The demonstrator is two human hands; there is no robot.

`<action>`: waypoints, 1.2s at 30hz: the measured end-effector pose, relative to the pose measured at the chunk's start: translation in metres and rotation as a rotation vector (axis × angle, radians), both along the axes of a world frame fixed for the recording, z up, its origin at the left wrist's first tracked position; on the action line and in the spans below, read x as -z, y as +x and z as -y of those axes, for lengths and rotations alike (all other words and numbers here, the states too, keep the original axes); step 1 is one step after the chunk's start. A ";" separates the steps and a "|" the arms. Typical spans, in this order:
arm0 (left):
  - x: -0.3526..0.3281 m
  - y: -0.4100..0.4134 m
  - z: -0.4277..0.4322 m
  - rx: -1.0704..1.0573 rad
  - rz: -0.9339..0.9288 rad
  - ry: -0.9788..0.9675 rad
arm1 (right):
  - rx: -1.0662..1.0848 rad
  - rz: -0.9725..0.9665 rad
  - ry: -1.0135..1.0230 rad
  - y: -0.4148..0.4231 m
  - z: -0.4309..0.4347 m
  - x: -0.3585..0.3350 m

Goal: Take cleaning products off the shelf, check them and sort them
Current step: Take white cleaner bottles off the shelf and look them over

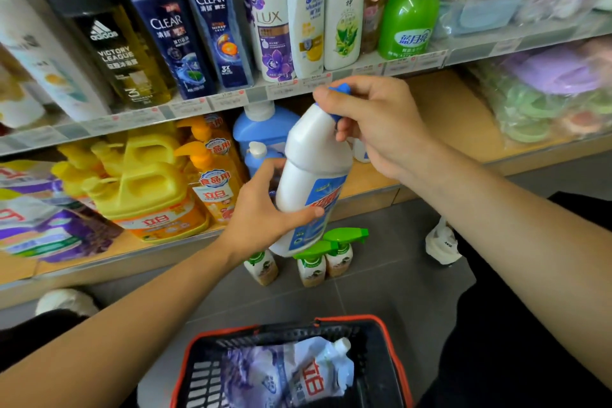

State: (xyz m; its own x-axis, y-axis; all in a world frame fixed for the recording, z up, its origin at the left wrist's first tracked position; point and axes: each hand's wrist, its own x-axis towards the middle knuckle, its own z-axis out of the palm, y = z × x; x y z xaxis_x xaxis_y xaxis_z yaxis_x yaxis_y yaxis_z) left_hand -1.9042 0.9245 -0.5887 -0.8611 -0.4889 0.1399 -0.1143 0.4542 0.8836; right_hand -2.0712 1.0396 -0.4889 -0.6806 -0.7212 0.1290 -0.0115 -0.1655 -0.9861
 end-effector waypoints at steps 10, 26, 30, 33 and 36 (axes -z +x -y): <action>0.009 0.044 0.013 -0.016 0.010 0.088 | -0.379 -0.259 0.068 0.006 0.005 0.013; 0.014 0.073 0.023 -0.035 0.029 -0.132 | -0.412 -0.322 0.118 0.025 -0.004 0.024; 0.011 0.074 0.022 -0.045 0.021 -0.185 | -0.364 -0.116 0.093 0.027 0.002 0.030; 0.009 0.074 0.024 -0.067 0.021 -0.183 | -0.382 0.044 0.048 0.026 0.004 0.032; 0.010 0.074 0.029 -0.063 0.016 -0.175 | -0.381 0.147 0.010 0.027 0.005 0.033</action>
